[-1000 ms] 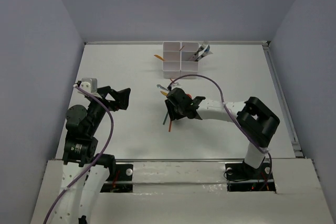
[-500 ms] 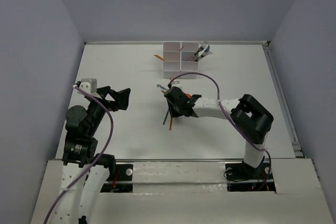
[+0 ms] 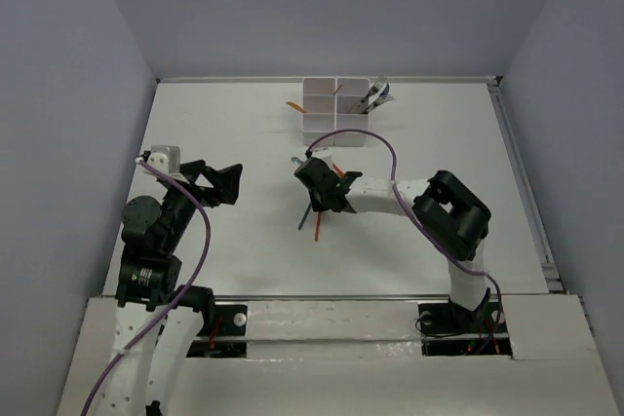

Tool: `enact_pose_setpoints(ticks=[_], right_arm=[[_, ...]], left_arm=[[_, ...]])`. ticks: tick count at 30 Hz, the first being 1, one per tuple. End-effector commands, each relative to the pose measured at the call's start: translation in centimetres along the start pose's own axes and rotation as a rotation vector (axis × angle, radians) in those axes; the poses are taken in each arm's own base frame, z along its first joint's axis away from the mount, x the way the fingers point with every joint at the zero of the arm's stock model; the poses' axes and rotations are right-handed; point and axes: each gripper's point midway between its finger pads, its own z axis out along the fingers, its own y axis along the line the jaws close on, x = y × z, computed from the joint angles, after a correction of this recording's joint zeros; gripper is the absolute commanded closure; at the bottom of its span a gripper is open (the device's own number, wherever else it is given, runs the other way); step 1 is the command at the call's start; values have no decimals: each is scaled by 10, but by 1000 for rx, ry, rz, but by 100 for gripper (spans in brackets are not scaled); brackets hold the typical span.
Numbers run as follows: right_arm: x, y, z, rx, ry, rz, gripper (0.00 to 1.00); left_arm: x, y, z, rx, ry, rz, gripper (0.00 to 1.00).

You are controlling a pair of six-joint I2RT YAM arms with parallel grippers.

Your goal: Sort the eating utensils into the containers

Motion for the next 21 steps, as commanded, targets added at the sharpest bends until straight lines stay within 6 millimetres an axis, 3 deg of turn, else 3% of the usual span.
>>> enact_pose_setpoints(ticks=[1, 8, 13, 18, 19, 21], right_arm=[[6, -9, 3, 61, 7, -5, 78], [9, -24, -12, 92, -1, 2, 95], [-14, -30, -31, 101, -73, 17, 100], [-62, -28, -68, 41, -242, 44, 100], [-82, -21, -77, -1, -317, 69, 100], [-112, -29, -98, -37, -426, 88, 100]], left_arm=[[-9, -4, 0, 24, -39, 10, 1], [-9, -5, 0, 27, -38, 10, 1], [-10, -5, 0, 26, -40, 11, 1], [-9, -4, 1, 26, -37, 10, 1], [-9, -4, 1, 25, -37, 11, 1], [-9, -5, 1, 29, -39, 11, 1]])
